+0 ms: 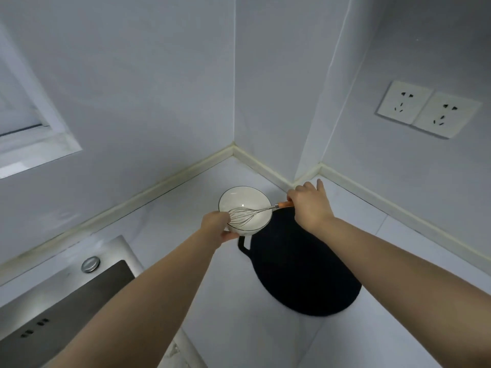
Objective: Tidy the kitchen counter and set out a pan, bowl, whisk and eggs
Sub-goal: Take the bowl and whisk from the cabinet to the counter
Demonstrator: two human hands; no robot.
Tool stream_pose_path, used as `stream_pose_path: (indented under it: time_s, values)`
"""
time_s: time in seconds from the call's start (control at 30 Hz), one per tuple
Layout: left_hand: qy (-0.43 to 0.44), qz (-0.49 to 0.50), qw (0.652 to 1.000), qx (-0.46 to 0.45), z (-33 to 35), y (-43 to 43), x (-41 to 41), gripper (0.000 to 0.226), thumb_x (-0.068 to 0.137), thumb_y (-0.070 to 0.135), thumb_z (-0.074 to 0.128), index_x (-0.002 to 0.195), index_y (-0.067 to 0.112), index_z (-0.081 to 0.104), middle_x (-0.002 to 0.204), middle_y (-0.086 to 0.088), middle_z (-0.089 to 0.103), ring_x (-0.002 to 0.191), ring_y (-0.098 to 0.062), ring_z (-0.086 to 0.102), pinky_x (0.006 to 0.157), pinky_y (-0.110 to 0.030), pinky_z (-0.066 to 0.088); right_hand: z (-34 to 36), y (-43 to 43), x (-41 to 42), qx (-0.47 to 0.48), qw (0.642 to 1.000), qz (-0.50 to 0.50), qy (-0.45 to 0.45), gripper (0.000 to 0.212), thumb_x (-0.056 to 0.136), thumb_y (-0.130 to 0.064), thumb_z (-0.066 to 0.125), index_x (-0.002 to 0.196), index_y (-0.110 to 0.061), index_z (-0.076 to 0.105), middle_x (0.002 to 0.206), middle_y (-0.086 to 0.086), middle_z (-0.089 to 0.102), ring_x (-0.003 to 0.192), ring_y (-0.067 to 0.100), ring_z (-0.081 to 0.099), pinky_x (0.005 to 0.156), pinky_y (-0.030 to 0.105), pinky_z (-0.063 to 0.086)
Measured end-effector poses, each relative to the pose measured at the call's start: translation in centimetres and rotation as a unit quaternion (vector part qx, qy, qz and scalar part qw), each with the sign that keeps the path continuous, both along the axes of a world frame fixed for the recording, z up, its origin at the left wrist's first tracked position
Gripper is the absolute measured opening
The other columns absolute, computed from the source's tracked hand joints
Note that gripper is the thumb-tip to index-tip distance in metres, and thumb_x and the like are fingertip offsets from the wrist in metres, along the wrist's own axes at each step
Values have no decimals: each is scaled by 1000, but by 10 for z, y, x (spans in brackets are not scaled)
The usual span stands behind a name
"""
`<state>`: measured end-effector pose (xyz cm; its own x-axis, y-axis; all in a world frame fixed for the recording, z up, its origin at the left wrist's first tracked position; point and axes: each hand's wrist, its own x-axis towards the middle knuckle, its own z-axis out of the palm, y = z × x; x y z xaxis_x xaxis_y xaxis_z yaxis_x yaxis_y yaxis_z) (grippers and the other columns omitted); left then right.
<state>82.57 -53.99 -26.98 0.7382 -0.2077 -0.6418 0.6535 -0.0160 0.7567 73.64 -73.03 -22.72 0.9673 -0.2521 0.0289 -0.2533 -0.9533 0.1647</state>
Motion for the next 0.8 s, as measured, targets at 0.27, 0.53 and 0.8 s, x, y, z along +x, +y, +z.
stream_pose_path:
  time_s: [0.27, 0.53, 0.8]
  values:
    - [-3, -32, 999, -4, -22, -24, 48, 22, 88, -9, 37, 103, 0, 51, 102, -15, 51, 90, -37, 56, 79, -46, 53, -42, -30, 64, 40, 996, 57, -49, 30, 72, 4, 62, 99, -7, 66, 94, 10, 63, 96, 33, 53, 100, 43, 32]
    - [10, -27, 1000, -6, -47, -35, 64, 34, 89, -8, 38, 121, -4, 49, 85, -10, 50, 73, -29, 55, 74, -47, 54, -70, -15, 82, 166, 986, 24, 25, 46, 76, 0, 48, 121, -7, 53, 117, 13, 54, 109, 31, 48, 94, 35, 39]
    - [3, -23, 999, -27, -60, -34, 72, 29, 88, -7, 38, 113, 2, 51, 88, -10, 55, 75, -28, 57, 59, -37, 56, -79, -19, 91, 200, 978, -16, 51, 56, 76, 8, 46, 129, -10, 43, 115, 13, 55, 103, 32, 54, 82, 37, 46]
